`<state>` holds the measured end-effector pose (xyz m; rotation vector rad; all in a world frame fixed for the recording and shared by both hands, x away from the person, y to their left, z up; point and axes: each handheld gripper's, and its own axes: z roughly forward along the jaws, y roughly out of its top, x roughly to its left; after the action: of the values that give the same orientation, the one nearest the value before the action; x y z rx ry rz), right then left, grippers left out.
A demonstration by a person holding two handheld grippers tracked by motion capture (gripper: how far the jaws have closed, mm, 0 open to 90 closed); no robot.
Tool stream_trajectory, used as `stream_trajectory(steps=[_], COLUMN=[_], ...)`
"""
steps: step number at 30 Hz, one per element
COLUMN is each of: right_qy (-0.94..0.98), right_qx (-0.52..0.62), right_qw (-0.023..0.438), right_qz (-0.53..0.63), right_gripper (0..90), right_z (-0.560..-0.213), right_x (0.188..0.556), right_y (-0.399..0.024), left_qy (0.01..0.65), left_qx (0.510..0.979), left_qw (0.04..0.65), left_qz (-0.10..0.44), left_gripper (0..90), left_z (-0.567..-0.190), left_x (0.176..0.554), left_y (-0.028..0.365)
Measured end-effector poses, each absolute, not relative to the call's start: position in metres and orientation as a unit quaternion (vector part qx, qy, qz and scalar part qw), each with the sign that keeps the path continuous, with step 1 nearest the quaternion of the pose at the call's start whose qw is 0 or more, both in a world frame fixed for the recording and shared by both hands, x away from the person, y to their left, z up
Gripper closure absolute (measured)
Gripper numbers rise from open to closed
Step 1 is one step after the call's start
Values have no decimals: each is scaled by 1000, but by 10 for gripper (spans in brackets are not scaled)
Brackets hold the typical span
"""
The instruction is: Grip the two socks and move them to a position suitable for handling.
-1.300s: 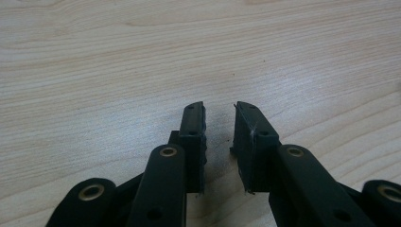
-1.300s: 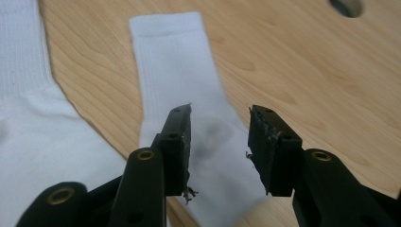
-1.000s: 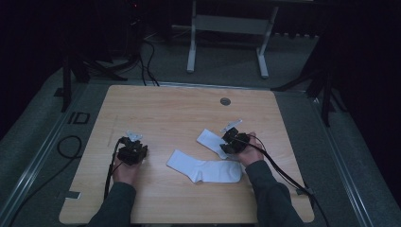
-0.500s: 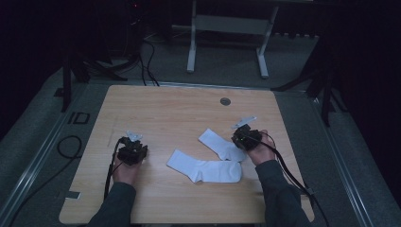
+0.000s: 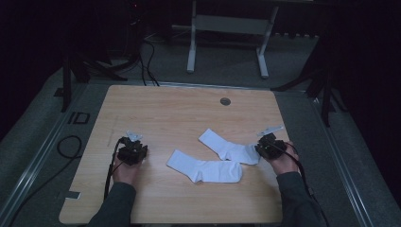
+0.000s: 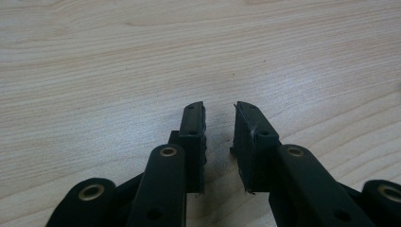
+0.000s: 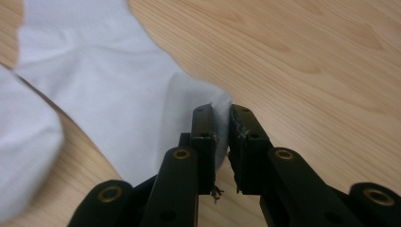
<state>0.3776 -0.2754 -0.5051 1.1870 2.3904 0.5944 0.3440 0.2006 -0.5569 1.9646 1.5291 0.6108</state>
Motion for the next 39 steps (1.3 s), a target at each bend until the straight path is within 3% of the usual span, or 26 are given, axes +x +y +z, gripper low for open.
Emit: stream_trajectory(steps=[5,12,39], right_qy=[845,845,899], right_qx=[438,430,306], right_qw=[211,217,204], right_qz=[221,231,238], right_gripper=[737,724,664], right_z=[-497,-485,-467], right_x=[373,372,397], right_y=[-289,-288,-197], left_qy=[572,571,572], left_qx=[735,735,734], left_qw=[285,285,286], left_qz=[229,229,229], left_gripper=[738,738,736], left_z=[-557,-557,-557], left_x=[344,344,344], left_y=[201,201,201])
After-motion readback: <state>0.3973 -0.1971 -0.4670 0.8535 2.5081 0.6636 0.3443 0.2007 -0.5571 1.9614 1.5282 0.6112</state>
